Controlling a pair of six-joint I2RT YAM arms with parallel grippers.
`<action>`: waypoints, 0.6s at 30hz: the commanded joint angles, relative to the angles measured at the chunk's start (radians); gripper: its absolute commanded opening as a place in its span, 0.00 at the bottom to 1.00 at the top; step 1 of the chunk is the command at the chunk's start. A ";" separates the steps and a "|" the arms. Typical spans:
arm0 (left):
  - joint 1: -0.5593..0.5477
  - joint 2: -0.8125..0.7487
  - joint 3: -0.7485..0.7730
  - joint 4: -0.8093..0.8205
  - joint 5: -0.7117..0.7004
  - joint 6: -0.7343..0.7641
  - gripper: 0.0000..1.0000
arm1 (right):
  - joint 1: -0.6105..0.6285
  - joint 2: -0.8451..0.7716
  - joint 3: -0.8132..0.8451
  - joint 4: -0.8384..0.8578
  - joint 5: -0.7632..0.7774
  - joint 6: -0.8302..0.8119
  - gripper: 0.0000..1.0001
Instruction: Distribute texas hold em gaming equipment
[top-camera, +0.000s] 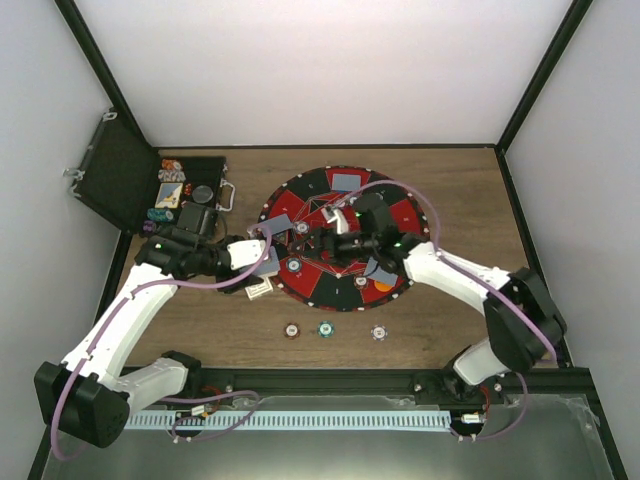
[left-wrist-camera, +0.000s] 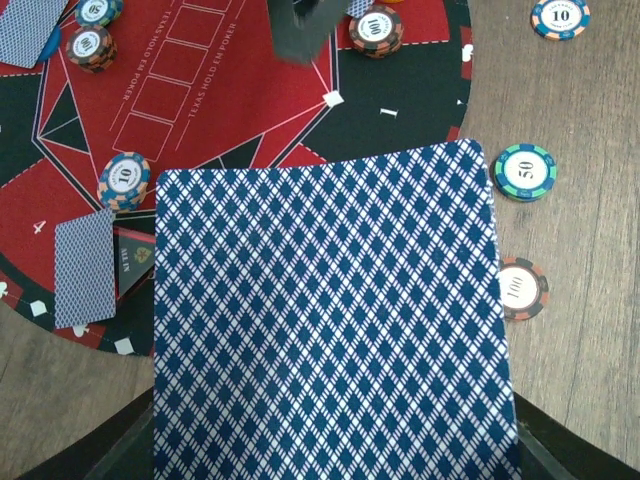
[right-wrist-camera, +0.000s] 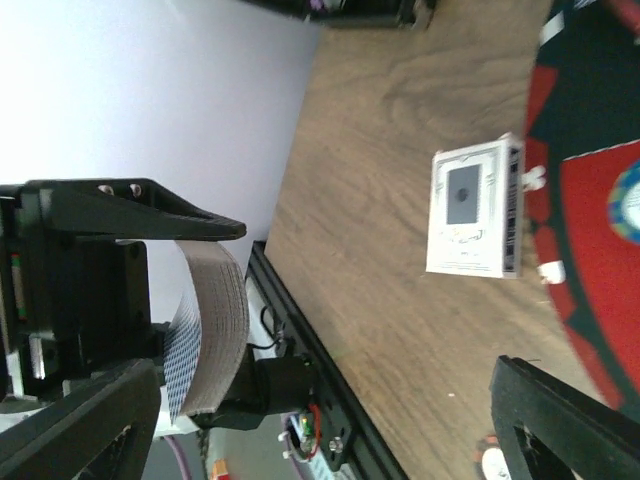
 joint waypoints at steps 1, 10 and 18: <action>0.003 0.002 0.031 0.001 0.032 -0.003 0.07 | 0.084 0.094 0.100 0.089 -0.043 0.026 0.91; 0.003 -0.004 0.022 0.000 0.021 0.004 0.07 | 0.158 0.222 0.200 0.150 -0.100 0.056 0.82; 0.003 -0.005 0.029 -0.002 0.021 0.003 0.07 | 0.177 0.298 0.242 0.147 -0.131 0.065 0.72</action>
